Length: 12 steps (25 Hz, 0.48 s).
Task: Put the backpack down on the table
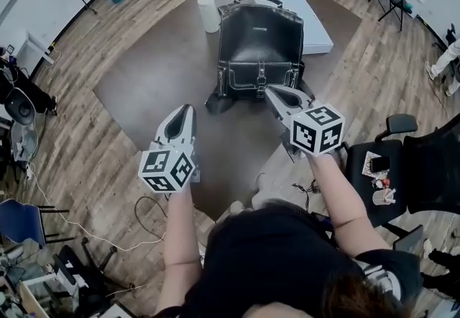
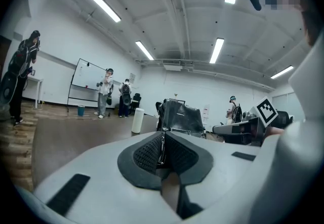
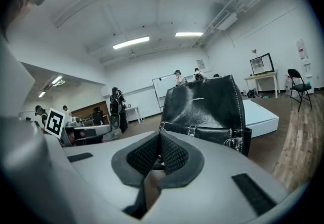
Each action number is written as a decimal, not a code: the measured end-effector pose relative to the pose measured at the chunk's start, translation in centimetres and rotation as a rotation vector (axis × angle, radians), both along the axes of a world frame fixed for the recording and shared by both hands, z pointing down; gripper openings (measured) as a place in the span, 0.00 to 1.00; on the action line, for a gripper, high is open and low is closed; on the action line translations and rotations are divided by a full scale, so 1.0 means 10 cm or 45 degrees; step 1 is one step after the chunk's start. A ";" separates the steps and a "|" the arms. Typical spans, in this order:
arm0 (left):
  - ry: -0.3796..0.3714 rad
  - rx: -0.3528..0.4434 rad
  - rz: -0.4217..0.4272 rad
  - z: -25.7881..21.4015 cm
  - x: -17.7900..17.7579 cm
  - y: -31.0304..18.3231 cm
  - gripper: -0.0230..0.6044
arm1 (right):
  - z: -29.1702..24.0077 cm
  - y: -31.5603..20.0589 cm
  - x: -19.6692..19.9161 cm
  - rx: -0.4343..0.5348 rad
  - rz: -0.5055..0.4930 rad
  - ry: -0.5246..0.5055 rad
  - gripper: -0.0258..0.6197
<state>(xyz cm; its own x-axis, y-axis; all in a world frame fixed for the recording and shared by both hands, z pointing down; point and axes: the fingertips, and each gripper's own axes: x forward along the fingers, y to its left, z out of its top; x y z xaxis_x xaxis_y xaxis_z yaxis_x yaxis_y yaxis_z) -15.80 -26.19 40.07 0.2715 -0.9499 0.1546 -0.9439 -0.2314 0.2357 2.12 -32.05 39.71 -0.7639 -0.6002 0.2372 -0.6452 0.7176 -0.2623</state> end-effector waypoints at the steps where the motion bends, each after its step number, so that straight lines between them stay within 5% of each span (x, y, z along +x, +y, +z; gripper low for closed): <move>1: 0.009 -0.013 -0.015 0.03 -0.01 0.03 0.11 | 0.00 0.02 -0.03 -0.002 -0.006 0.000 0.07; 12: 0.021 -0.082 -0.103 0.21 -0.19 0.31 0.11 | 0.10 0.25 -0.31 -0.025 -0.057 0.004 0.07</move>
<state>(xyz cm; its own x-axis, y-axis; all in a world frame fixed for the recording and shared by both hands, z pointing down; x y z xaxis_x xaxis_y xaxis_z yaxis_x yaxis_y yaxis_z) -17.66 -23.09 42.12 0.1974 -0.9571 0.2123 -0.9547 -0.1385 0.2633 -0.98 -29.56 40.68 -0.7893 -0.5603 0.2511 -0.6132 0.7406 -0.2746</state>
